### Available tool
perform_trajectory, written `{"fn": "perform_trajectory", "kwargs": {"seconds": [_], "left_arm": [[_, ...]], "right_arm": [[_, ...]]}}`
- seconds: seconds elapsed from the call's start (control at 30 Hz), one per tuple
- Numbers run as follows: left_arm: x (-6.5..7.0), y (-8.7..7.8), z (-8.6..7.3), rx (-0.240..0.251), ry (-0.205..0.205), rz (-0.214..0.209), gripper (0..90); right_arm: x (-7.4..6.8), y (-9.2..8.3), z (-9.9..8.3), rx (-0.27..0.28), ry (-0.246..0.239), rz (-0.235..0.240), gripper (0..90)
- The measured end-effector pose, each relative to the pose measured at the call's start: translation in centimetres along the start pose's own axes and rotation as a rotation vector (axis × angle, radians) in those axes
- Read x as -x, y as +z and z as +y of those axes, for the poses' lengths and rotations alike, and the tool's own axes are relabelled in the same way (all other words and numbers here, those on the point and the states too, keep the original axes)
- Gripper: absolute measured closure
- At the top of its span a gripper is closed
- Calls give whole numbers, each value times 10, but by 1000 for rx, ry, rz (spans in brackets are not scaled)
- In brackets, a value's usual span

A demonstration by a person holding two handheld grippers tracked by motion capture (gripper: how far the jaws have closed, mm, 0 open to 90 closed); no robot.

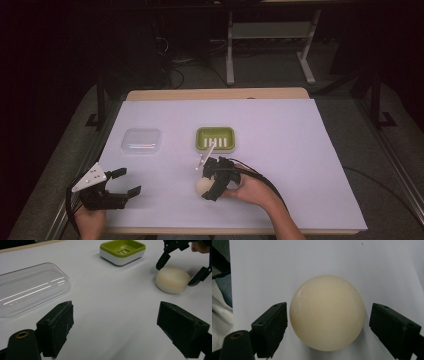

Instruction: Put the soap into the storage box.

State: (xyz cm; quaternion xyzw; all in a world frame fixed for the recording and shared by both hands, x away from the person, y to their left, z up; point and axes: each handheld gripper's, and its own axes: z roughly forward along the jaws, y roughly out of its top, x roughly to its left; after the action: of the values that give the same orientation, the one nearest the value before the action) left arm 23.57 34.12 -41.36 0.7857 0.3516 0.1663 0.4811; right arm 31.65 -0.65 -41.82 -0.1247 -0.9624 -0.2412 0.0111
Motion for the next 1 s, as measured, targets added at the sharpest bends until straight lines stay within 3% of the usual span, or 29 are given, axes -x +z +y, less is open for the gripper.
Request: {"fn": "perform_trajectory", "kwargs": {"seconds": [0.6, 1.0], "left_arm": [[0, 0, 0, 1, 0, -1, 133], [0, 0, 0, 2, 3, -2, 133]], "right_arm": [[-1, 12, 2, -33, -6, -16, 153], [-3, 14, 3, -40, -30, -5, 237]]}}
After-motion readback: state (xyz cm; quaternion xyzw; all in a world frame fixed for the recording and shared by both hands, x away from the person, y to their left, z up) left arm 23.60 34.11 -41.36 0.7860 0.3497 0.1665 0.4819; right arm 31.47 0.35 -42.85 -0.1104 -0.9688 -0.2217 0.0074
